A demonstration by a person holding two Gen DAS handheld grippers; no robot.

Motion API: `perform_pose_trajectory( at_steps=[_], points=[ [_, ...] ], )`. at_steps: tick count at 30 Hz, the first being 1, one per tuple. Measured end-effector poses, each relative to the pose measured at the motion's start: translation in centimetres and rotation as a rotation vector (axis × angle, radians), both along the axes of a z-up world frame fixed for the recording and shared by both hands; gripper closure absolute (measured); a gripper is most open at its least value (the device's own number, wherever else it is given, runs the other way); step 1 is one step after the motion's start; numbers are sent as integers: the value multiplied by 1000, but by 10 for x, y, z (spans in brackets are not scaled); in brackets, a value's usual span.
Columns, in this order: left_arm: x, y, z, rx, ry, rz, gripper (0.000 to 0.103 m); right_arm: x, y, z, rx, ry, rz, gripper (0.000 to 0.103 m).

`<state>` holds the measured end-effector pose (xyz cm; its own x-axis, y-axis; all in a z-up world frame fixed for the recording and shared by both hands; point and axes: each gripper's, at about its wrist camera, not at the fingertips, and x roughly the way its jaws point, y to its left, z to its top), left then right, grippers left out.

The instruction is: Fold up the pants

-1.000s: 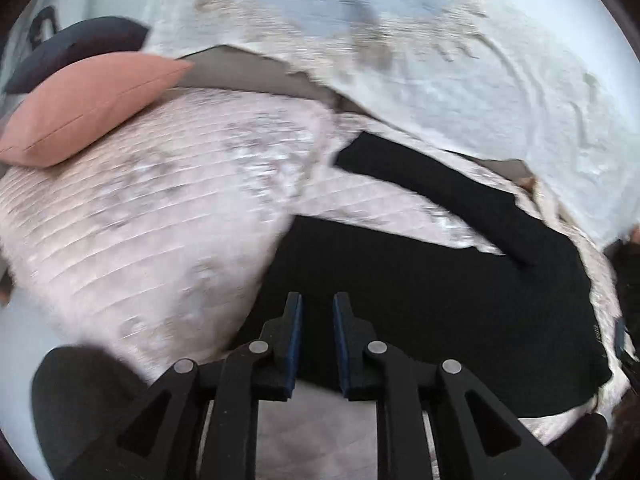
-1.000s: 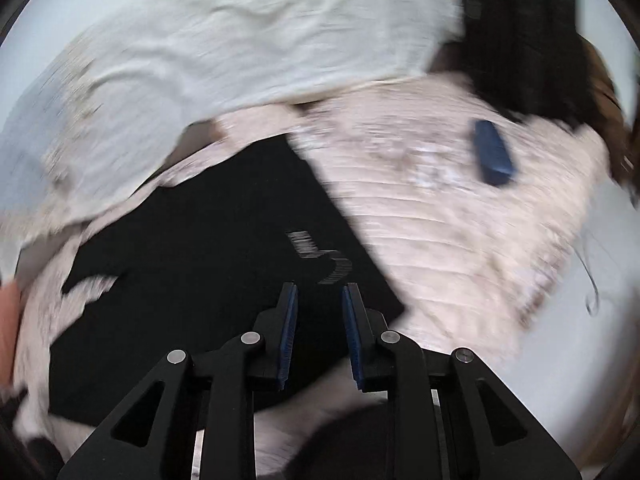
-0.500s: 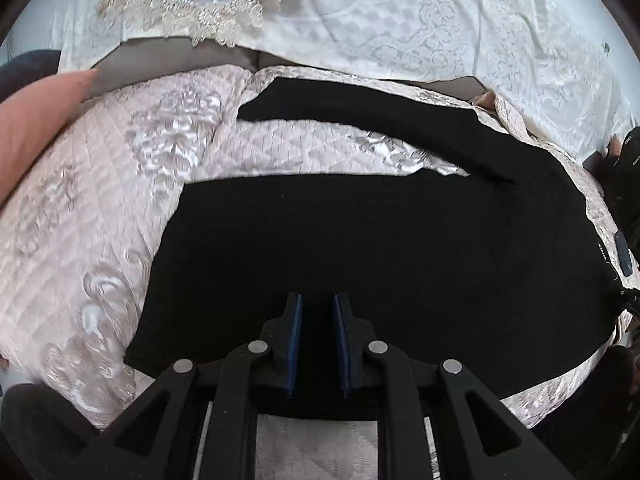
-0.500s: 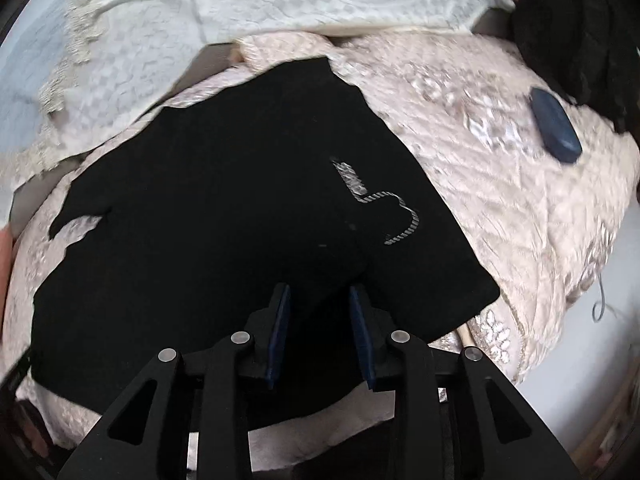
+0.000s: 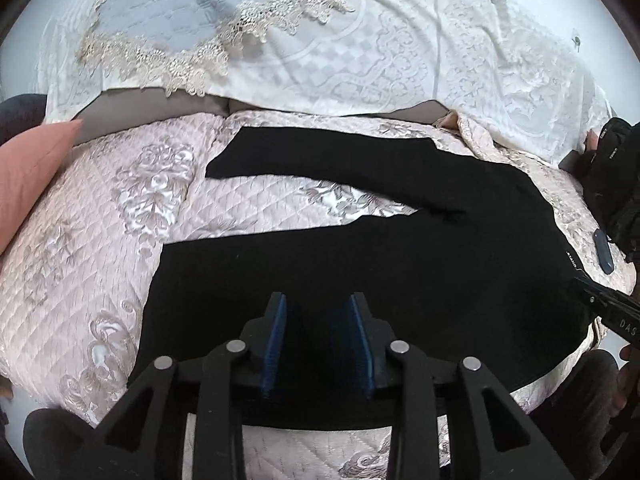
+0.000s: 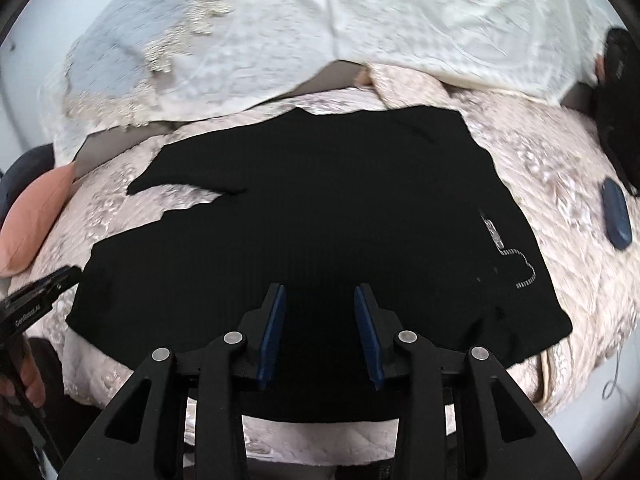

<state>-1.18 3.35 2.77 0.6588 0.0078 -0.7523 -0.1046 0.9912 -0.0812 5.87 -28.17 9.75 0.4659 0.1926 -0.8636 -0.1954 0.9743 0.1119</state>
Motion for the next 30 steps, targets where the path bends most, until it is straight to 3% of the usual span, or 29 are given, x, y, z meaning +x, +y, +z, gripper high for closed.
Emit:
perform_pose_trajectory(
  at_steps=[13,15,17,27,30],
  points=[
    [20,-14,11,24,-32,-57,67,9,33,4,-1,-24,111,66],
    [24,-16,11,31,-34,-66,67,12,34,4,9,-28,115,54],
    [28,-19,10,33,-33,-72,67,16,34,2,13,-30,115,52],
    [78,-17,0,54,-8,-138,67,62,30,-12,10,-6,169,52],
    [99,-12,0,39,-7,-174,67,82,29,-17,-30,-15,205,52]
  ],
)
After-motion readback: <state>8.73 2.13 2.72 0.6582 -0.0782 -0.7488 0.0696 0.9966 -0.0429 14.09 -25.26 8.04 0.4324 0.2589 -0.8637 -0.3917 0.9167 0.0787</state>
